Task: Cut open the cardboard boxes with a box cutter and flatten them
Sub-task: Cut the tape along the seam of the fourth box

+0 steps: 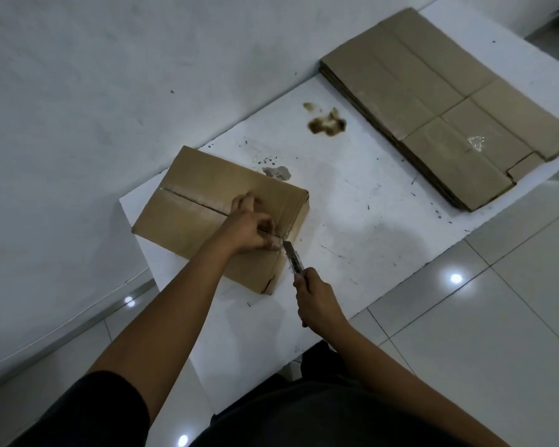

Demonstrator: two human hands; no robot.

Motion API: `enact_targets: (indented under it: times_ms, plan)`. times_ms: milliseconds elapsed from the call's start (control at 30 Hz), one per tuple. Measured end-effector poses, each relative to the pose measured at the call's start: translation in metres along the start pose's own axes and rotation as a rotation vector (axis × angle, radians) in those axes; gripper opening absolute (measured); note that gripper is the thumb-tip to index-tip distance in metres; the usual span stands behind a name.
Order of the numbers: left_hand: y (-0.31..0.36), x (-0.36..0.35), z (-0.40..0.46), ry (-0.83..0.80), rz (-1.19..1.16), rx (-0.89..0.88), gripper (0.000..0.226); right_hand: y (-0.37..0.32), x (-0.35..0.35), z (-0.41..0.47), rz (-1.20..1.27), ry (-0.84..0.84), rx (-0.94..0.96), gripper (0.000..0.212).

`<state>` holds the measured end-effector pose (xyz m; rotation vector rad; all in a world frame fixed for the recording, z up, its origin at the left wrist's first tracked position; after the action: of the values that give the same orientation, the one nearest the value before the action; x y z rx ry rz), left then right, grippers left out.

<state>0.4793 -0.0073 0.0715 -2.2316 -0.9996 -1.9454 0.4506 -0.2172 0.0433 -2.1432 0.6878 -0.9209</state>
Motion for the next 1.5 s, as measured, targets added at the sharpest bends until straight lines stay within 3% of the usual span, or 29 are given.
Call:
enact_targets:
  times_ms: [600,800,1033,1100,1233,1333,1500]
  plan:
    - [-0.002,0.004,0.0,0.043,-0.179,0.06,0.025,-0.006,-0.003,-0.018,-0.094,-0.044,-0.05,0.029]
    - [-0.005,0.012,-0.002,0.052,-0.23,0.069,0.025,-0.002,0.005,-0.021,0.051,-0.08,-0.126,0.026]
    - [0.001,0.014,0.001,-0.05,-0.093,0.033,0.027,-0.005,0.016,-0.008,0.14,0.062,-0.121,0.028]
    - [0.004,0.014,0.005,-0.055,0.048,0.009,0.039,-0.008,0.019,-0.001,0.145,0.081,-0.122,0.029]
    - [0.016,0.026,0.014,0.1,0.306,-0.063,0.067,-0.015,0.025,0.013,0.177,0.13,-0.136,0.031]
    - [0.022,0.023,0.018,0.045,0.352,-0.099,0.088,-0.023,0.025,0.019,0.155,0.109,-0.126,0.03]
    - [0.013,0.018,0.033,-0.11,0.313,-0.155,0.097,-0.03,0.022,0.022,0.084,0.077,-0.109,0.027]
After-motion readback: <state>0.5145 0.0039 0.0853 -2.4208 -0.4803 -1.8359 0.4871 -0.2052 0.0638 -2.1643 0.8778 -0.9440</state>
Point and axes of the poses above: each hand's wrist, its own z-axis towards the middle knuckle, its own x-axis out of the back of the hand, y = z × x, the point moved 7 cm from there along z, towards the middle knuckle, and after that the axes turned 14 degrees about y, right-handed, at the moved point
